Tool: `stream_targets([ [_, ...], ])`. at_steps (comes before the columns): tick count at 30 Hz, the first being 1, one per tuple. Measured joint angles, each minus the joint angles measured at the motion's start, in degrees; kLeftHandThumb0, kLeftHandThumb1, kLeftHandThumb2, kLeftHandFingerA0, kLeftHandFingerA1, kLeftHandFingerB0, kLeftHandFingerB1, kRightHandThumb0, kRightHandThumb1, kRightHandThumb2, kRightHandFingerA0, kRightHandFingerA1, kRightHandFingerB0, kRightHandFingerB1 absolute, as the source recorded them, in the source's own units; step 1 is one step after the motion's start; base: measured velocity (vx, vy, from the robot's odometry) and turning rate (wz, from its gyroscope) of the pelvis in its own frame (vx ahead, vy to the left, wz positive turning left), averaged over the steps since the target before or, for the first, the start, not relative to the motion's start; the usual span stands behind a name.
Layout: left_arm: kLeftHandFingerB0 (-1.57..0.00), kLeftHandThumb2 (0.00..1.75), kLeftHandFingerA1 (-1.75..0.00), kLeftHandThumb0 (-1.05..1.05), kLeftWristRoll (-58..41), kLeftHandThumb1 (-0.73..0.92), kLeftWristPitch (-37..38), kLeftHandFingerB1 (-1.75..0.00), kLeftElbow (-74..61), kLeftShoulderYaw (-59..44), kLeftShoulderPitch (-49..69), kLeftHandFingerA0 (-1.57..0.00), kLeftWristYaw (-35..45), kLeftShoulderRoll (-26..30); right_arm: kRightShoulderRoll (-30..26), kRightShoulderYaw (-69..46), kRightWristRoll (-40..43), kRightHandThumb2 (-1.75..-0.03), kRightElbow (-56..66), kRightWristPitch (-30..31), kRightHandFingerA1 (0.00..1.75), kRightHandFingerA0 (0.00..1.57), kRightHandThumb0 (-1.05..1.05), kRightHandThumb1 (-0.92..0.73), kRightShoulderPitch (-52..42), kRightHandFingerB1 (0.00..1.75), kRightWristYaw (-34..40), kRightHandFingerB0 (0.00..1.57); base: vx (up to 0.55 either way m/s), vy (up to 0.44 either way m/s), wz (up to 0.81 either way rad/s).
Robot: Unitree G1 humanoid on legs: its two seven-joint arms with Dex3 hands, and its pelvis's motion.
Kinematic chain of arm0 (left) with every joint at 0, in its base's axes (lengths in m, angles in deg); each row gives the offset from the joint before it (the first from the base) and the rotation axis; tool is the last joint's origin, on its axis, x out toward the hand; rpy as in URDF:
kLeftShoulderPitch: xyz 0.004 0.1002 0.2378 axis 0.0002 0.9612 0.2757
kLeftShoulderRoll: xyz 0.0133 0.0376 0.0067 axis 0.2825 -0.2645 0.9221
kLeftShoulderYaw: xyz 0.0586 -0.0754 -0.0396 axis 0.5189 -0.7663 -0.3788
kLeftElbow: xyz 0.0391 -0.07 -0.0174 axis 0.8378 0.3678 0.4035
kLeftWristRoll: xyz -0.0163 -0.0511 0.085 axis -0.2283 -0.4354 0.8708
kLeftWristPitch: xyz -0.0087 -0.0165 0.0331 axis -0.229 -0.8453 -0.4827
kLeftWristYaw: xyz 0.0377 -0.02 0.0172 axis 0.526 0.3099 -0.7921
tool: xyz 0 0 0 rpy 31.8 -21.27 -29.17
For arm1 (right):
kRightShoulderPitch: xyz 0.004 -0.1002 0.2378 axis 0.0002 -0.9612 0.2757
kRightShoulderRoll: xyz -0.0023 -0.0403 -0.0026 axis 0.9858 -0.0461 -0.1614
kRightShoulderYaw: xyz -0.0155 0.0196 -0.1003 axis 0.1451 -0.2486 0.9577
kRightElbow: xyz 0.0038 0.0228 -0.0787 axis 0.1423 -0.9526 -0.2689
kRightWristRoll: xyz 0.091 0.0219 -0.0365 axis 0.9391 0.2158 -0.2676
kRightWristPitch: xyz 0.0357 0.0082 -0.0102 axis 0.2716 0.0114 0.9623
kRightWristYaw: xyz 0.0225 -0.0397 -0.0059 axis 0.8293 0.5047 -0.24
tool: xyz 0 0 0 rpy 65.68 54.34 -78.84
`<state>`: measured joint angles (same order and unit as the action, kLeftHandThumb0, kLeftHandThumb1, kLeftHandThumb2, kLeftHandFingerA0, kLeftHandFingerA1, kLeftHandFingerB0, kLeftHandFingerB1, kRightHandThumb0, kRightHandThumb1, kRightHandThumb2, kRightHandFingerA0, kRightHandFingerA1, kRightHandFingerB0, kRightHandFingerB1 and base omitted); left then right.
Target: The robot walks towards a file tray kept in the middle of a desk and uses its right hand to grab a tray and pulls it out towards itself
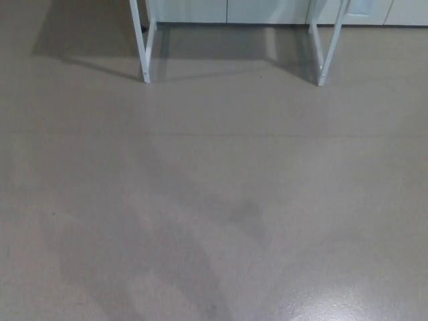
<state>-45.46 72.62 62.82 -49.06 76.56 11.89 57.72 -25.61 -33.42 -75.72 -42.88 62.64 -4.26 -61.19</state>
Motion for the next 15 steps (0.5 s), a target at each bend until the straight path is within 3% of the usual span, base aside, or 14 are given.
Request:
stream_targets([
  [4,-0.14,0.90,-0.73,-0.48,-1.68,0.28,1.41,-0.63,0.98,-1.33,-0.11,-0.23,1.74,0.46,0.30,-0.74,1.93,-0.58,0.29,-2.18,0.54,0.36,-0.47,-0.59,-0.14,0.35,-1.36,0.31,0.00,0.000,0.00],
  [6,-0.15,0.91,-0.75,-0.49,-2.54,0.28,1.56,-0.63,0.38,-1.89,-0.14,-0.30,2.17,0.38,0.57,-0.75,2.56,-0.58,0.84,-2.59,0.54,0.32,-0.51,-0.60,-0.14,0.35,-1.79,0.29,0.00,0.000,0.00],
  [7,-0.13,0.81,-0.93,-0.48,-2.91,0.33,1.58,-0.68,-0.29,-2.00,-0.20,-0.23,2.24,0.27,0.66,-0.74,2.92,-0.59,1.36,-2.64,0.52,0.29,-0.50,-0.61,-0.06,0.35,-1.99,0.30,0.00,0.000,0.00],
  [8,-0.14,0.92,-0.77,-0.48,-3.14,0.29,1.58,-0.62,-0.98,-2.02,-0.36,-0.30,2.22,0.10,0.71,-0.69,3.18,-0.59,2.15,-2.65,0.49,0.32,-0.50,-0.61,-0.04,0.33,-2.11,0.30,0.00,0.000,0.00],
  [9,-0.15,0.96,-0.73,-0.38,-3.35,0.27,1.57,-0.61,-1.92,-1.95,-0.61,-0.32,2.07,-0.19,0.72,-0.54,3.38,-0.60,3.39,-2.67,0.50,0.33,-0.47,-0.61,0.04,0.34,-2.12,0.28,0.00,0.000,0.00],
  [10,-0.14,0.87,-0.91,-0.41,-3.48,0.33,1.56,-0.67,-2.75,-1.82,-0.83,-0.22,1.93,-0.46,0.71,-0.46,3.53,-0.60,4.05,-2.69,0.49,0.37,-0.46,-0.62,0.27,0.33,-2.12,0.27,0.00,0.000,0.00],
  [11,-0.14,0.87,-0.91,-0.41,-3.60,0.33,1.56,-0.67,-3.91,-1.64,-1.08,-0.22,1.64,-0.83,0.81,-0.51,3.92,-0.60,5.08,-2.66,0.49,0.37,-0.46,-0.62,0.43,0.33,-2.22,0.27,0.00,0.000,0.00],
  [12,-0.14,0.96,-0.72,-0.34,-3.73,0.29,1.56,-0.60,-4.50,-1.62,-1.30,-0.31,1.25,-1.08,1.09,-0.62,4.29,-0.61,6.35,-2.57,0.50,0.37,-0.45,-0.61,0.37,0.34,-2.28,0.27,0.00,0.000,0.00],
  [13,-0.14,0.98,-0.72,-0.36,-3.87,0.29,1.56,-0.60,-4.61,-1.69,-1.46,-0.32,0.83,-1.30,1.56,-0.77,4.77,-0.61,7.30,-2.42,0.52,0.36,-0.45,-0.61,0.27,0.35,-2.33,0.26,0.00,0.000,0.00],
  [14,-0.11,0.96,-0.78,-0.45,-3.97,0.30,1.57,-0.62,-4.56,-1.72,-1.50,-0.27,0.60,-1.46,2.19,-0.86,5.20,-0.76,8.16,-2.39,0.55,0.26,-0.49,-0.47,0.13,0.45,-2.37,0.22,0.00,0.000,0.00],
  [15,-0.06,0.88,-1.00,-0.44,-4.09,0.33,1.64,-0.72,-3.91,-1.80,-1.53,-0.18,0.55,-1.55,2.81,-0.86,5.59,-0.77,8.66,-2.43,0.55,0.26,-0.49,-0.48,-0.18,0.45,-2.49,0.22,0.00,0.000,0.00],
])
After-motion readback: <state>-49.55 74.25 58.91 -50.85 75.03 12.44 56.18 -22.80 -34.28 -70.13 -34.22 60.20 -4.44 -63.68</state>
